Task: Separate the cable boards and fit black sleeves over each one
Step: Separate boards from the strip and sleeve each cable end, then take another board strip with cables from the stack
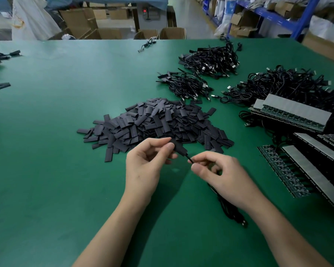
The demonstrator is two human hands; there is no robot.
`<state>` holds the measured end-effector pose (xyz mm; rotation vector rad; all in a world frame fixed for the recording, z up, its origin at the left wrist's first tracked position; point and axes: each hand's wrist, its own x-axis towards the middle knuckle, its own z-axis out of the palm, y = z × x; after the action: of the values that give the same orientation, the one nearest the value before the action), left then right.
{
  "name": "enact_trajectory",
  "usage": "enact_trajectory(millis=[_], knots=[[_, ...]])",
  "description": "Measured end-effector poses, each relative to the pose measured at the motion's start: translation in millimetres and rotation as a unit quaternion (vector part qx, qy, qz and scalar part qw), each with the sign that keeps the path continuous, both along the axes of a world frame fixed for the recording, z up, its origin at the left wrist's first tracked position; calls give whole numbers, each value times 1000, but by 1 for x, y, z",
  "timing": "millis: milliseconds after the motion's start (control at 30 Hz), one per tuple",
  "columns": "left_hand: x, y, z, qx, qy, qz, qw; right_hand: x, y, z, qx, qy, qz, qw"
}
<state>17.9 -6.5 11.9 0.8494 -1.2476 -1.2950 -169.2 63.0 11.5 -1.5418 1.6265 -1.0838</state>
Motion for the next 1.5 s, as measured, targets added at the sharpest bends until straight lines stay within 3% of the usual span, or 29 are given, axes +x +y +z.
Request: enact_trajectory(millis=[100, 167, 433, 500, 567, 633, 933, 1100, 1233, 1333, 1500], knots=[[5, -4, 3, 44, 59, 27, 997, -2, 1, -1, 3, 177, 50, 983], [7, -5, 3, 71, 88, 37, 993, 0, 2, -2, 8, 207, 73, 976], [14, -12, 2, 100, 132, 39, 985, -5, 6, -1, 31, 123, 74, 989], [14, -13, 2, 106, 126, 16, 986, -4, 4, 3, 37, 68, 45, 996], [13, -14, 0, 105, 98, -3, 990, -7, -2, 11, 25, 5, 3, 1000], [11, -12, -1, 94, 48, -14, 994, -14, -16, 23, 2, -1, -45, 999], [2, 0, -4, 13, -107, -120, 987, -52, -177, 93, -49, 259, -132, 956], [2, 2, -6, -42, -185, -183, 965, -45, -247, 120, 20, 317, -146, 937], [2, 4, -3, -50, -185, -204, 960, -39, -210, 105, -20, 368, -121, 922], [0, 3, -3, -108, -236, -167, 951, -28, -141, 71, -78, 336, -110, 932], [-4, 5, -3, -101, -225, -138, 959, -24, -21, 13, -99, 290, -180, 935]])
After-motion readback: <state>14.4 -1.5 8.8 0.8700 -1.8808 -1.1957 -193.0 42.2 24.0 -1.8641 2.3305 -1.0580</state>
